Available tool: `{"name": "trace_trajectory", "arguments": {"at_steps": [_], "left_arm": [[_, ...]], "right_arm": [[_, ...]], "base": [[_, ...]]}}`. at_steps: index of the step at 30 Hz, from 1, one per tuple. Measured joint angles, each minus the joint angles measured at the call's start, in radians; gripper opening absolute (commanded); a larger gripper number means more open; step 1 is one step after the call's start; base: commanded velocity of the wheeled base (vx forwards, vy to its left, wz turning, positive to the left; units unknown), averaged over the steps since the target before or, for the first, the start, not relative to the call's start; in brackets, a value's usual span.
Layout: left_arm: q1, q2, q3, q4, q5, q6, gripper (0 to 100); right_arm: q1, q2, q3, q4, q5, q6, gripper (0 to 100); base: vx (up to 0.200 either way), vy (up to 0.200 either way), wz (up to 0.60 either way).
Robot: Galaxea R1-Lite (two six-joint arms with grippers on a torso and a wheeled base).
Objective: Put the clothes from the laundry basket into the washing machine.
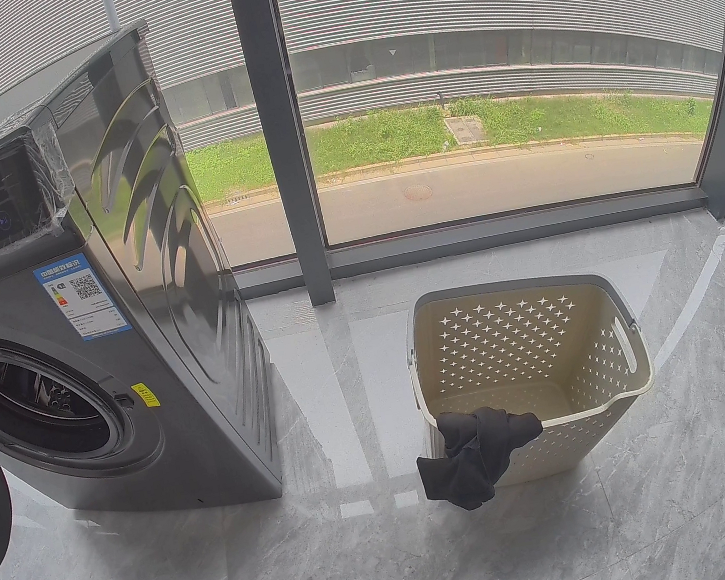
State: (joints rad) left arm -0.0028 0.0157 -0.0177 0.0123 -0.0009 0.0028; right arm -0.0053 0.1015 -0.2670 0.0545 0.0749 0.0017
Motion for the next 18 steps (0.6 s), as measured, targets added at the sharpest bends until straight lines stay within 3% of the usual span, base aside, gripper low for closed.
{"name": "trace_trajectory", "arguments": {"at_steps": [5,7,14,18], "left_arm": [[0.0,0.0,0.0,0.0,0.0,-0.001,100],[0.0,0.0,0.0,0.0,0.0,-0.001,100],[0.0,0.0,0.0,0.001,-0.001,-0.003,100],[0.0,0.0,0.0,0.001,-0.001,-0.003,100]], "right_arm": [[0.009,0.174,-0.062,0.0,0.164,0.036,100],[0.012,0.243,-0.068,-0.011,0.205,0.046,100],[0.066,0.582,-0.076,-0.111,0.275,0.073,100],[0.099,0.784,-0.076,-0.211,0.295,0.092,100]], "base": [[0.0,0.0,0.0],[0.0,0.0,0.0],[0.0,-0.171,0.0],[0.0,0.0,0.0]]}}
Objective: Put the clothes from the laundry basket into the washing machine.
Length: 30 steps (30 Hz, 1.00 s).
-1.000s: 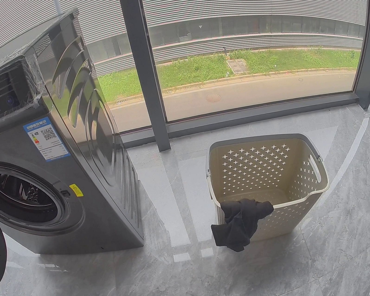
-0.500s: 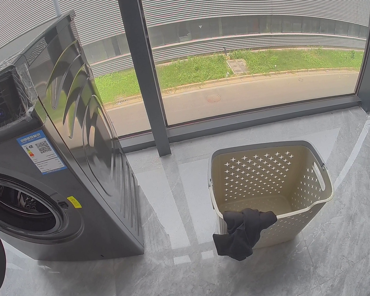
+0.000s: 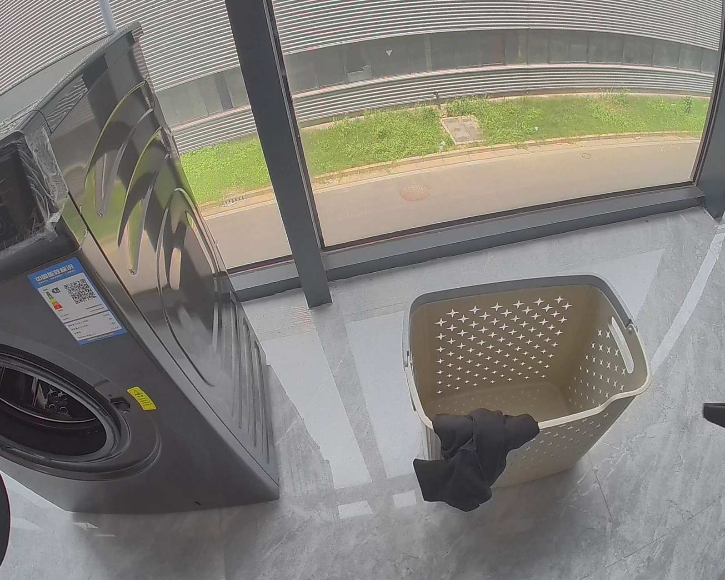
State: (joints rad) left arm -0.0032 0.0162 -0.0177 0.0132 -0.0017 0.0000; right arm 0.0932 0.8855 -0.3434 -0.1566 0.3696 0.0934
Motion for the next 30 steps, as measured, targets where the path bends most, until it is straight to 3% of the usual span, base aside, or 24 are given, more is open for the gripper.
{"name": "trace_trajectory", "arguments": {"at_steps": [10,19,22,30], "left_arm": [[0.0,0.0,0.0,0.0,0.0,0.002,100],[0.0,0.0,0.0,0.0,-0.002,0.005,100],[0.0,0.0,0.0,0.0,-0.003,0.006,100],[0.0,0.0,0.0,-0.001,-0.002,0.006,100]], "right_arm": [[0.091,0.488,0.008,-0.313,0.01,0.027,100],[0.219,0.848,-0.03,-0.56,-0.021,0.073,100],[0.256,0.949,-0.044,-0.66,-0.051,0.08,100],[0.301,1.105,-0.054,-0.794,-0.09,0.083,100]], "base": [[0.0,0.0,0.0],[0.067,0.067,0.0],[0.0,0.0,0.0],[0.0,0.0,0.0]]}}
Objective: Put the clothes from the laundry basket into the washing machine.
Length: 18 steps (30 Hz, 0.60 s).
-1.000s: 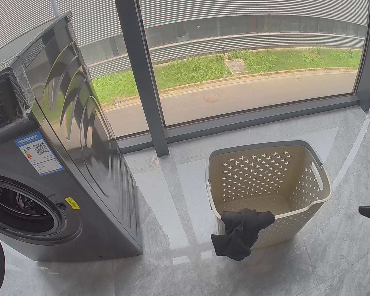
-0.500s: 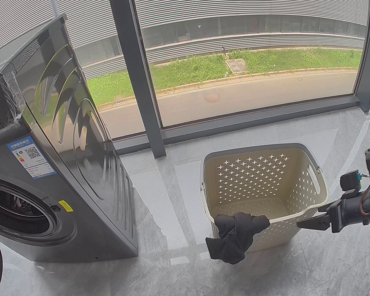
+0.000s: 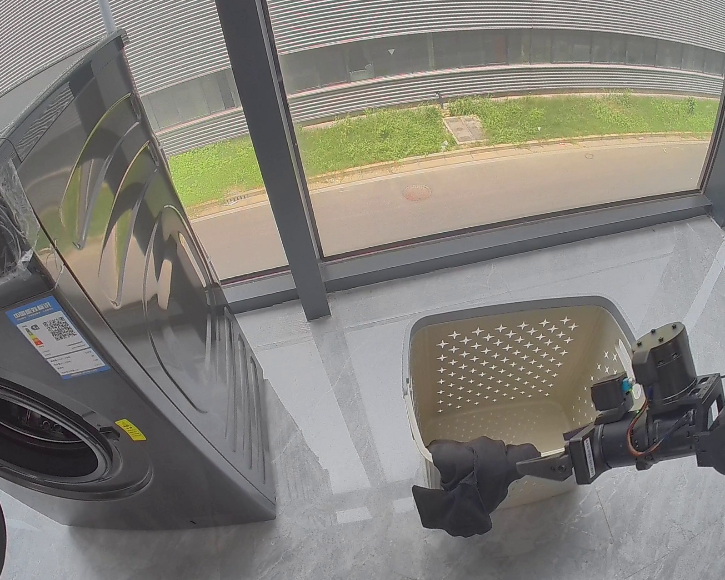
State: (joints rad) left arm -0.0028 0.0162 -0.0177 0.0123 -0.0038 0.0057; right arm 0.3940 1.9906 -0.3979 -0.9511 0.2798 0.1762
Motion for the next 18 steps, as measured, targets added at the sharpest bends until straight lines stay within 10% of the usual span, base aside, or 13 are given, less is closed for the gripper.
{"name": "trace_trajectory", "arguments": {"at_steps": [18], "left_arm": [[-0.001,0.0,0.0,0.0,0.0,0.002,100]], "right_arm": [[0.036,0.147,-0.07,-0.067,-0.007,-0.002,100]], "base": [[-0.067,0.0,0.0]]}}
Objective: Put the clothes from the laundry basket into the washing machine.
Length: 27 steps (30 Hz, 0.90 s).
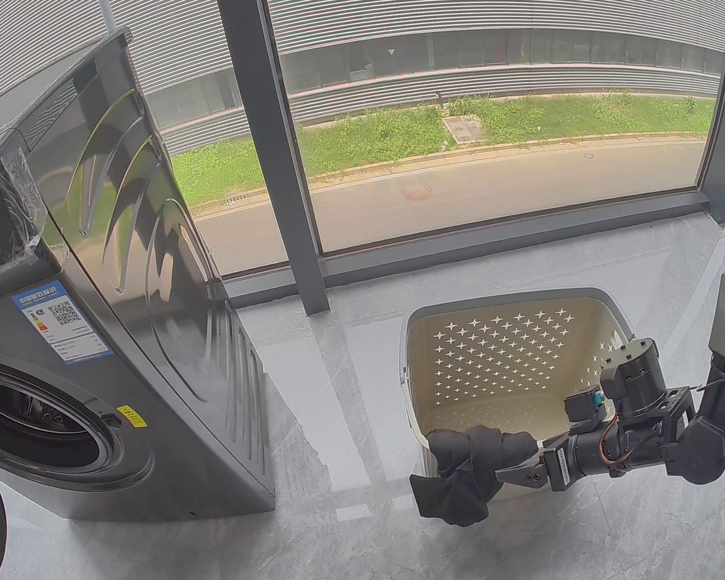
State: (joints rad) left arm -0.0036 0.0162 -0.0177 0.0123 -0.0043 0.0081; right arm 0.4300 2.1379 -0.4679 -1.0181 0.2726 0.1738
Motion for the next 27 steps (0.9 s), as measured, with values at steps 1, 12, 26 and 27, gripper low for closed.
{"name": "trace_trajectory", "arguments": {"at_steps": [1,12,26,27], "left_arm": [[0.0,0.0,0.0,0.0,0.0,0.0,100],[0.0,0.0,0.0,0.0,0.0,0.0,100],[0.0,0.0,0.0,0.0,0.0,0.0,100],[0.0,0.0,0.0,0.0,0.0,0.0,100]], "right_arm": [[0.0,0.007,-0.009,0.0,0.0,0.0,100],[-0.002,0.091,-0.111,0.001,-0.002,0.0,100],[0.007,0.182,-0.19,0.003,-0.005,-0.011,100],[0.008,0.188,-0.196,0.003,-0.005,-0.011,100]], "base": [[0.0,0.0,0.0],[0.0,0.0,0.0],[0.0,0.0,0.0],[0.0,0.0,0.0]]}}
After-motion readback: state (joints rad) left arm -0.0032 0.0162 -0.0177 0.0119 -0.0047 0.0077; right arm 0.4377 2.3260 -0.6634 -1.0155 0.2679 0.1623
